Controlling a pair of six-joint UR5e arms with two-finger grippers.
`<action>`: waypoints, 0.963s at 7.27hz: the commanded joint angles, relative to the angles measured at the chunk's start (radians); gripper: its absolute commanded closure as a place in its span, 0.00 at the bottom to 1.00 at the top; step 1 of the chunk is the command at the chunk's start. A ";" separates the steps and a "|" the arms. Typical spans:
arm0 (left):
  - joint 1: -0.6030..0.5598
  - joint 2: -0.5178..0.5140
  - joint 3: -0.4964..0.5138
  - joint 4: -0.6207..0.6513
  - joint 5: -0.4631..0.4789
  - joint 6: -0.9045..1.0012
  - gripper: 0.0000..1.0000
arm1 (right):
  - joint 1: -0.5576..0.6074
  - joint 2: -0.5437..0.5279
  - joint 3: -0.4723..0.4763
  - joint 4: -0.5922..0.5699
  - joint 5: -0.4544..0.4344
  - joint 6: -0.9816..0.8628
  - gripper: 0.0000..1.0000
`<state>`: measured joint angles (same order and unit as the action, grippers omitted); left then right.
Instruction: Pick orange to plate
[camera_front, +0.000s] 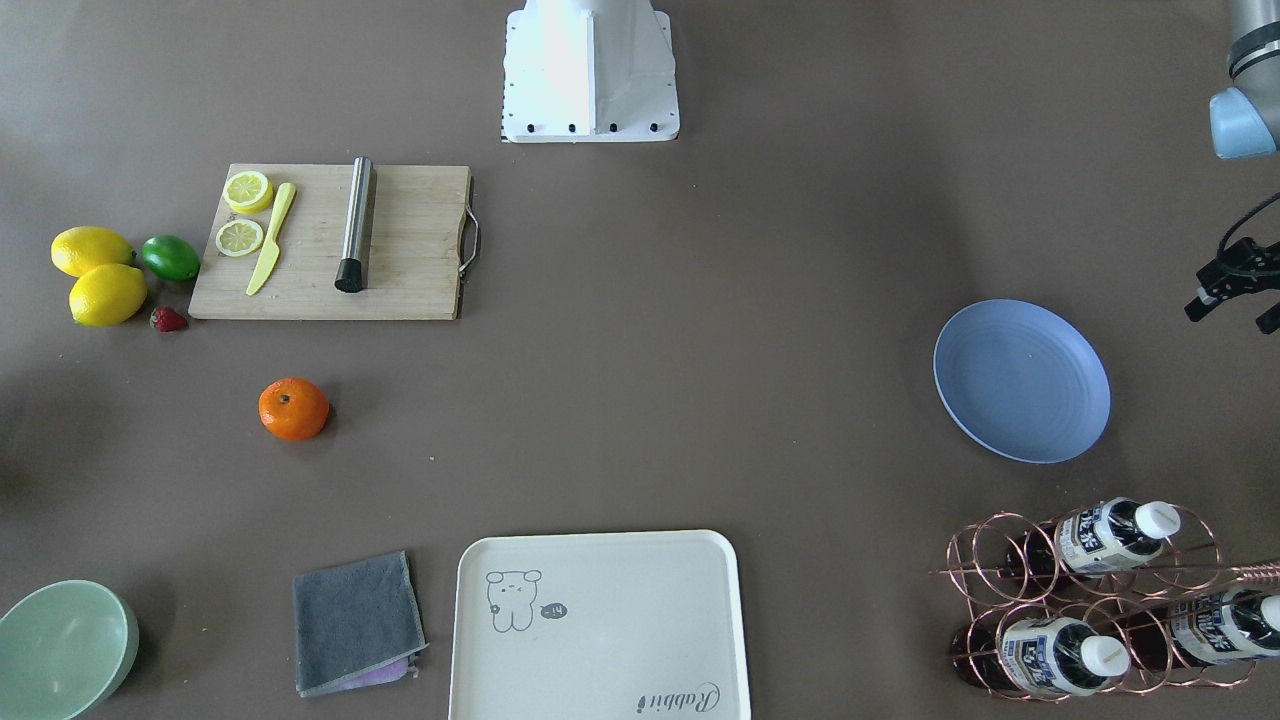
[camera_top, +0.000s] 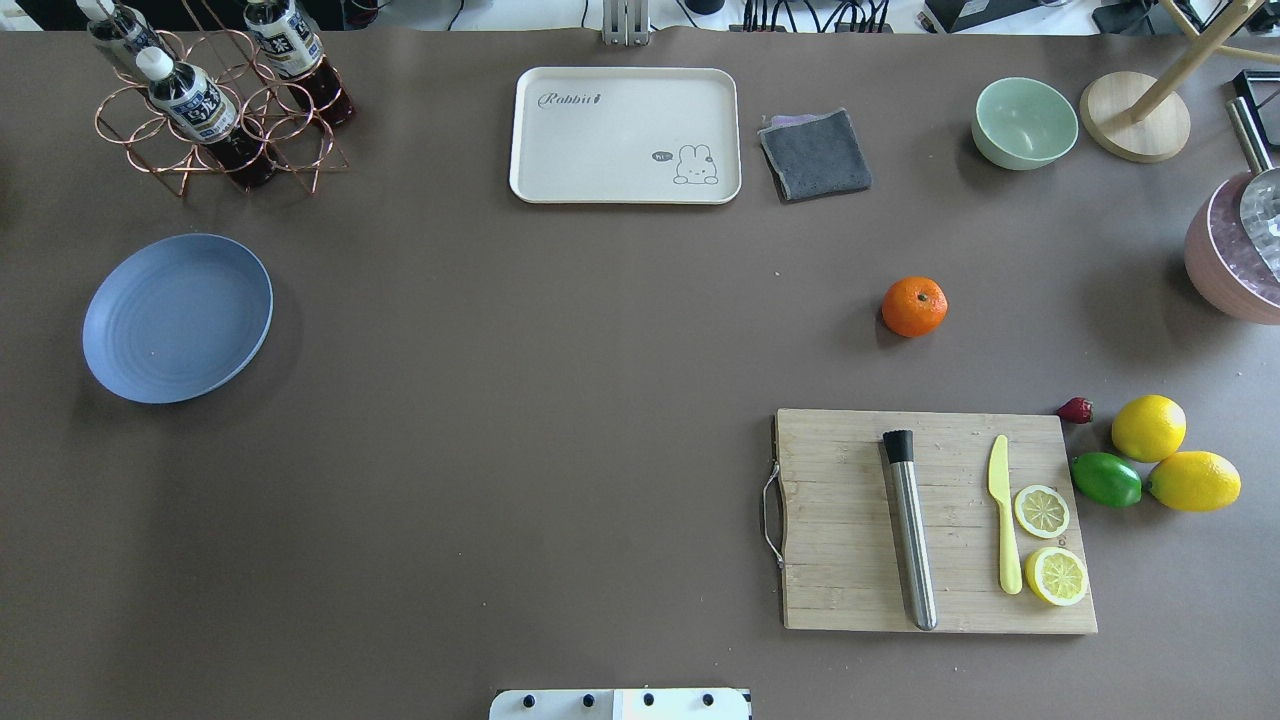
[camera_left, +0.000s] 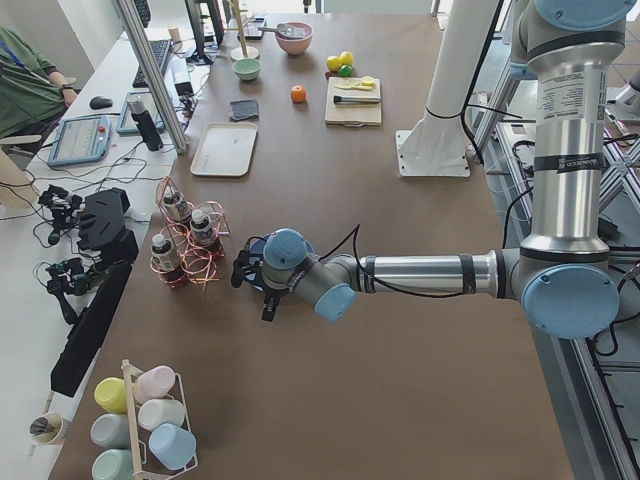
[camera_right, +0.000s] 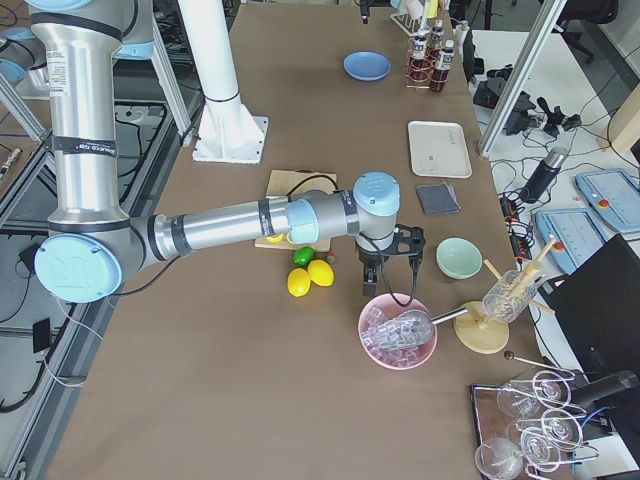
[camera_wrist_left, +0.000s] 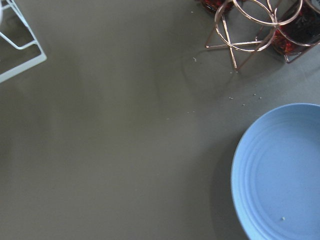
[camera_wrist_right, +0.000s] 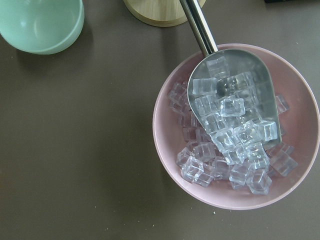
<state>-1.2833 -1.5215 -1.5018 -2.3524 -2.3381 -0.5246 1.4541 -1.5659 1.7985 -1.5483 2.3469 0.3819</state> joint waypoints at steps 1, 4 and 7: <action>0.122 -0.023 0.078 -0.166 0.110 -0.137 0.02 | -0.035 0.023 0.004 0.002 -0.003 0.063 0.00; 0.211 -0.055 0.150 -0.254 0.152 -0.242 0.02 | -0.087 0.076 0.001 0.002 -0.006 0.147 0.00; 0.275 -0.081 0.179 -0.257 0.152 -0.242 0.03 | -0.101 0.087 -0.001 0.002 -0.011 0.158 0.00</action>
<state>-1.0316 -1.5908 -1.3344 -2.6083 -2.1864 -0.7661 1.3590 -1.4824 1.7984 -1.5463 2.3382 0.5365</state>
